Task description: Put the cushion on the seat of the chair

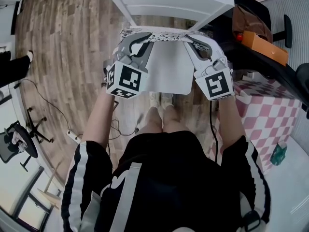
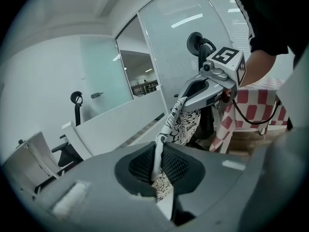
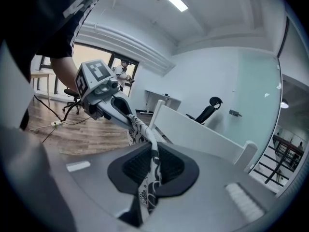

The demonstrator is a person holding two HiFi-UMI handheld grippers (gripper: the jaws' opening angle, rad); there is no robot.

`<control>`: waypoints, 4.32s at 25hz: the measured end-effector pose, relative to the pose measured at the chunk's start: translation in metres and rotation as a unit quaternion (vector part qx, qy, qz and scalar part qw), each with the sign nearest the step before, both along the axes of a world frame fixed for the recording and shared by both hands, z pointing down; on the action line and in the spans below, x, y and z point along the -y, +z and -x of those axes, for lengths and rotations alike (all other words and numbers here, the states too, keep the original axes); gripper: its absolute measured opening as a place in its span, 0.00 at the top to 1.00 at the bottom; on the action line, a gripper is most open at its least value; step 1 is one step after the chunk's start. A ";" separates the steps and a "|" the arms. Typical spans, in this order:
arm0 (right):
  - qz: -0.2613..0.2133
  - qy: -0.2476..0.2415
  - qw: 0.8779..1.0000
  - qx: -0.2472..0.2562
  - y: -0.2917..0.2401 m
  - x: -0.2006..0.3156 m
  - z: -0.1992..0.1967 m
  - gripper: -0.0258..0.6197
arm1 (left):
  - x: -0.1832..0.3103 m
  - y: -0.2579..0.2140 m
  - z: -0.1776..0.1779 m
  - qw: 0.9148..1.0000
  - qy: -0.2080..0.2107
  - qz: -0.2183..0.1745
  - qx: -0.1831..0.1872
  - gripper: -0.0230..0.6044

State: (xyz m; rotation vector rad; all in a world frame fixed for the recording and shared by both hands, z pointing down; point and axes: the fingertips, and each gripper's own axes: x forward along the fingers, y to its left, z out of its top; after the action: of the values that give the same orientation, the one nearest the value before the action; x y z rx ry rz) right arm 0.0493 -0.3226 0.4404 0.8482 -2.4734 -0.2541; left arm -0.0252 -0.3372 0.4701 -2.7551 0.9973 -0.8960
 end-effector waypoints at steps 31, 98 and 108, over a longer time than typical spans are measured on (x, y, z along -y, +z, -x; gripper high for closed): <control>0.186 -0.011 0.983 0.000 0.163 -0.155 0.012 0.93 | -0.145 0.164 0.017 0.989 0.003 0.137 0.051 0.94; 0.409 -0.035 0.911 -0.035 0.329 -0.306 0.024 0.78 | -0.308 0.331 0.023 0.924 0.063 0.366 0.095 0.63; 0.469 -0.031 0.882 -0.040 0.332 -0.329 0.028 0.59 | -0.328 0.330 0.024 0.909 0.063 0.401 0.096 0.53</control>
State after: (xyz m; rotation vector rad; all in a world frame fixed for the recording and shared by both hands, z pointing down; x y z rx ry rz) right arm 0.0211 0.0068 0.7722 0.3132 -2.1372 0.8179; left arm -0.0487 -0.0096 0.8003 -3.1732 0.4528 -1.8472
